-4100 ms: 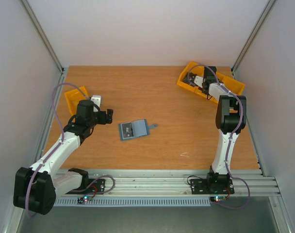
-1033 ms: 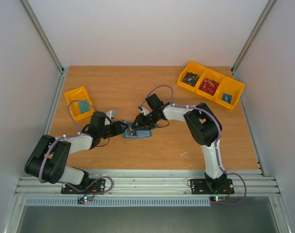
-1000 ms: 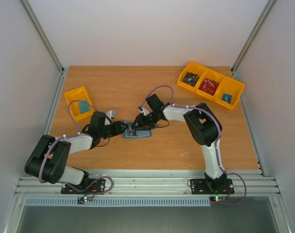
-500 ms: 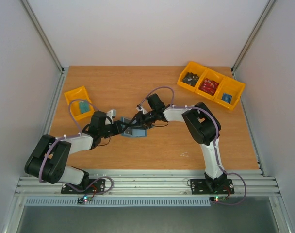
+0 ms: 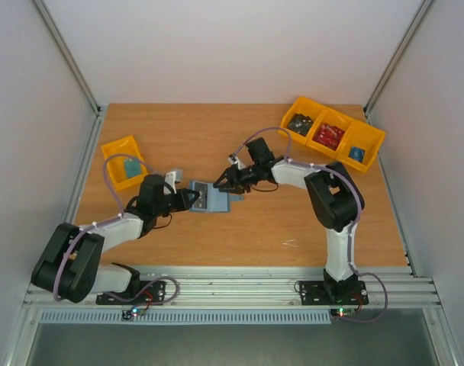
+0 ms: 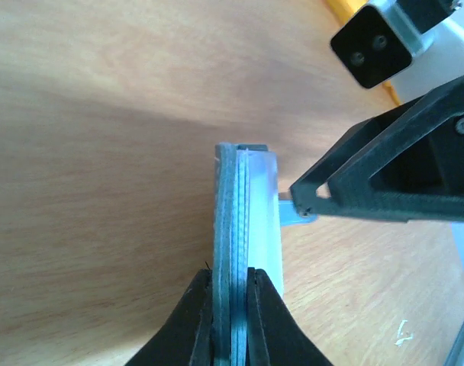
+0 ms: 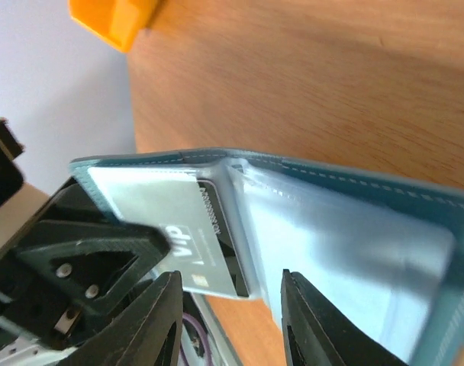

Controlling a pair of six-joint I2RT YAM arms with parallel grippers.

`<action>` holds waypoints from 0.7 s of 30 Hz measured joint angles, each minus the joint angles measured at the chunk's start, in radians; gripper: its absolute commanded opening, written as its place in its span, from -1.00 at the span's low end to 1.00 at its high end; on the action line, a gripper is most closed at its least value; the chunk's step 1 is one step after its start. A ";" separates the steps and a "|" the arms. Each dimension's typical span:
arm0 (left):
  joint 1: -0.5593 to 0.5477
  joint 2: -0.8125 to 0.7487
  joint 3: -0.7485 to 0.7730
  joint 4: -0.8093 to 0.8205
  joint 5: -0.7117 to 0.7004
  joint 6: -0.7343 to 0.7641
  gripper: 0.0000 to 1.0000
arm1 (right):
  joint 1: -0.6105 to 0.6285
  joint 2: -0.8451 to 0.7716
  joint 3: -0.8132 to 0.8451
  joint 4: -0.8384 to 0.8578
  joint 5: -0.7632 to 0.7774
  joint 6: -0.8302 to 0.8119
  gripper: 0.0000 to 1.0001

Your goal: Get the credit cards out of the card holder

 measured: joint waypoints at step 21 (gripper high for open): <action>0.013 -0.367 0.123 -0.037 0.070 0.067 -0.99 | -0.053 -0.430 0.164 -0.336 -0.092 -0.379 -0.29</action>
